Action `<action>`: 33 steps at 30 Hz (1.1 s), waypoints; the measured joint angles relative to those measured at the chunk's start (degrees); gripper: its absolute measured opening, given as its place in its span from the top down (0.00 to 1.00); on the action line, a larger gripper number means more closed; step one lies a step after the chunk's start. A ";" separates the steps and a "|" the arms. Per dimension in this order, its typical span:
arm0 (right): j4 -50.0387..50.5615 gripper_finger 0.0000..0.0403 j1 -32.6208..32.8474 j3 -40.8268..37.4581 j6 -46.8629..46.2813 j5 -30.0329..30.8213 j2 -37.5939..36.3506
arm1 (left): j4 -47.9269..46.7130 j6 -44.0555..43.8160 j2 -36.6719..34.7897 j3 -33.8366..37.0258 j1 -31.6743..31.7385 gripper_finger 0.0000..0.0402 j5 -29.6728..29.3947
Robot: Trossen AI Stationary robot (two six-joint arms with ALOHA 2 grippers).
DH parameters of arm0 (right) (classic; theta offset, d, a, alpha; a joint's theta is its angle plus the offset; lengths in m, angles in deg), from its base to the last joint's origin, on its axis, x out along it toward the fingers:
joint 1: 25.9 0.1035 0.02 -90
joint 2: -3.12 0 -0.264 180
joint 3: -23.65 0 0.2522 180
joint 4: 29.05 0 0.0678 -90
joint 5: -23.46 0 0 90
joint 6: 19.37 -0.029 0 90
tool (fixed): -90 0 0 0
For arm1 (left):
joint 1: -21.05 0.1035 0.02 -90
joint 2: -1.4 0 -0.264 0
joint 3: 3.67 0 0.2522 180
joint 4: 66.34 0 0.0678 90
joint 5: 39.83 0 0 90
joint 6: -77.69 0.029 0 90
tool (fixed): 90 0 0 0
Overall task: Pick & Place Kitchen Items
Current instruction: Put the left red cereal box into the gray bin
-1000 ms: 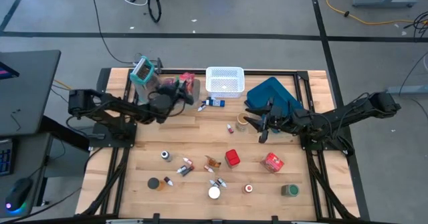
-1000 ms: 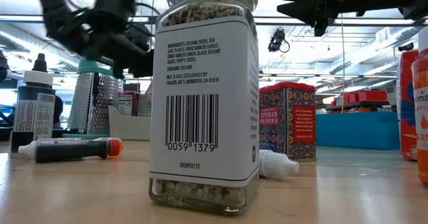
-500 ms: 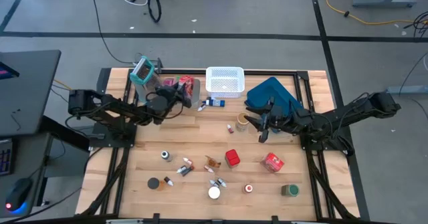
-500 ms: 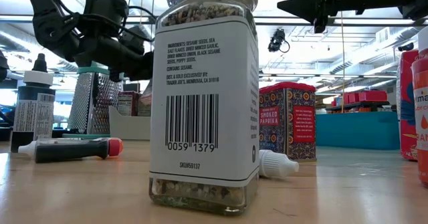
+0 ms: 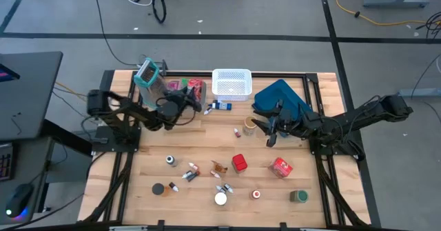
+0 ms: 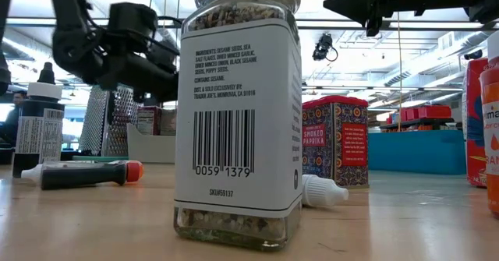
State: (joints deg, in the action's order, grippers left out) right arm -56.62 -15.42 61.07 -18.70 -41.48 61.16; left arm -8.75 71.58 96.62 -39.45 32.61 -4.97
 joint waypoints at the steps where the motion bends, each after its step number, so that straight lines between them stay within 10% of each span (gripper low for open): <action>1: -0.01 0.57 0.00 0.00 0.00 0.00 0.00 | 0.68 1.43 1.71 -1.01 0.01 0.71 -1.13; 9: 0.36 0.57 0.00 0.00 -0.01 -0.02 0.00 | 0.65 8.16 9.98 -5.76 0.03 0.70 -11.28; 33: 0.67 0.57 -0.01 0.00 -0.15 -0.02 0.02 | -2.86 9.52 11.50 -5.97 2.82 0.55 -10.95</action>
State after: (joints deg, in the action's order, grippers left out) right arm -55.95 -15.42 61.07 -18.85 -41.50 61.18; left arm -11.61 81.10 108.12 -45.42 35.43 -15.92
